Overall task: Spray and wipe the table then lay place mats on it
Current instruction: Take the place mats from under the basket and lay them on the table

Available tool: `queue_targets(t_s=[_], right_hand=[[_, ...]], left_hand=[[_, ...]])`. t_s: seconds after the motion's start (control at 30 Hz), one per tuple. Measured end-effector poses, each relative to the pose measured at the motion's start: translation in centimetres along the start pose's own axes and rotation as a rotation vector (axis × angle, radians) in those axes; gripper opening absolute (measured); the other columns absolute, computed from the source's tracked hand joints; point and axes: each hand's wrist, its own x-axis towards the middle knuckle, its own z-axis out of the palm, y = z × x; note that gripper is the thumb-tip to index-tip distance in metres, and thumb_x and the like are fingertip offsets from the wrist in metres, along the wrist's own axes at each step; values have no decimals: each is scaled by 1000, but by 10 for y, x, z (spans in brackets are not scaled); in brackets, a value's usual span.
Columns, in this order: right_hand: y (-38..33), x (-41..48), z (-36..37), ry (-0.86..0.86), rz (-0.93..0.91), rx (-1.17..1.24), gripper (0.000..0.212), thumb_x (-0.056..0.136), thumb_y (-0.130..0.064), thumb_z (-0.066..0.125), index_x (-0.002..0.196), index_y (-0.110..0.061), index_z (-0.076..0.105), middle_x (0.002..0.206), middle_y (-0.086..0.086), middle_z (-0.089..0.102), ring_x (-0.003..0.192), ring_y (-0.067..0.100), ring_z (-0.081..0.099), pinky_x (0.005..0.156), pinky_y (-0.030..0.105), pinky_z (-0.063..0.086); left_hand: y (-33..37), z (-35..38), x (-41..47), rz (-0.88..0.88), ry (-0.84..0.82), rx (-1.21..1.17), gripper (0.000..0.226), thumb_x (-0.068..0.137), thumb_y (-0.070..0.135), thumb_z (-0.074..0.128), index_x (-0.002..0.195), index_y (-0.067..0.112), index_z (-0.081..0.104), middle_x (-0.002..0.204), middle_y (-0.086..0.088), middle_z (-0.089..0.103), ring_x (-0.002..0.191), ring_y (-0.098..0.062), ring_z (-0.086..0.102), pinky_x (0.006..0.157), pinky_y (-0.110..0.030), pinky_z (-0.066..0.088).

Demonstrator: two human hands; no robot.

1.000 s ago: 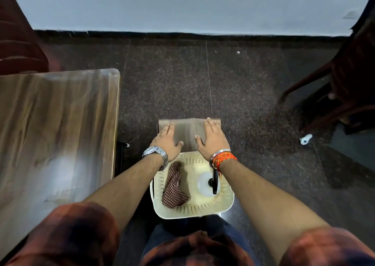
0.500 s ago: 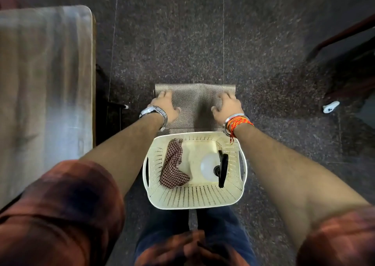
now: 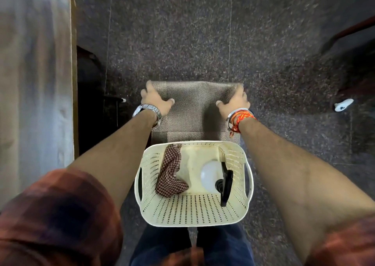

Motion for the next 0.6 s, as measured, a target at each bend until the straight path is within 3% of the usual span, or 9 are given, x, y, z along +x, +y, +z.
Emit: queue_targets(t_s=[0.1, 0.23, 0.37, 0.47, 0.53, 0.6], right_hand=[[1, -1, 6, -36, 23, 128, 105, 82, -34, 70, 155, -16, -3, 145, 20, 45, 133, 41, 42, 113, 45, 34], [2, 6, 5, 158, 25, 181, 101, 82, -25, 73, 155, -14, 4, 157, 20, 24, 143, 41, 24, 118, 42, 19], [9, 15, -2, -53, 93, 285, 110, 82, -26, 76, 155, -15, -6, 158, 20, 22, 144, 32, 30, 118, 36, 24], [4, 12, 0, 67, 69, 320, 101, 76, -30, 79, 153, -10, 16, 147, 16, 44, 136, 32, 43, 115, 37, 33], [-7, 1, 3, 143, 9, 359, 77, 77, -27, 77, 140, -4, 39, 126, 17, 62, 120, 32, 57, 105, 36, 44], [-22, -15, 9, 122, -52, 312, 47, 82, -27, 73, 120, -4, 57, 111, 17, 68, 108, 33, 64, 94, 35, 48]], left_hand=[[-2, 1, -4, -3, 79, -40, 103, 81, 35, 75, 153, 11, 5, 155, -16, 18, 137, -35, 34, 110, -36, 30], [-4, 0, -7, 38, 108, -71, 95, 81, 30, 75, 151, 11, 14, 150, -15, 27, 134, -34, 37, 109, -35, 31], [-7, -1, -10, 62, 123, -70, 83, 82, 29, 74, 147, 10, 26, 146, -14, 33, 131, -31, 42, 107, -33, 32], [-8, -1, -11, 23, 169, -118, 71, 82, 29, 74, 135, 5, 33, 133, -17, 50, 121, -33, 51, 102, -35, 41], [-4, 1, -17, 26, 199, -155, 62, 80, 30, 75, 123, 6, 37, 115, -15, 61, 107, -32, 60, 91, -33, 47], [3, 5, -27, 59, 204, -181, 57, 78, 30, 77, 116, 9, 39, 105, -12, 66, 97, -28, 63, 80, -27, 44]])
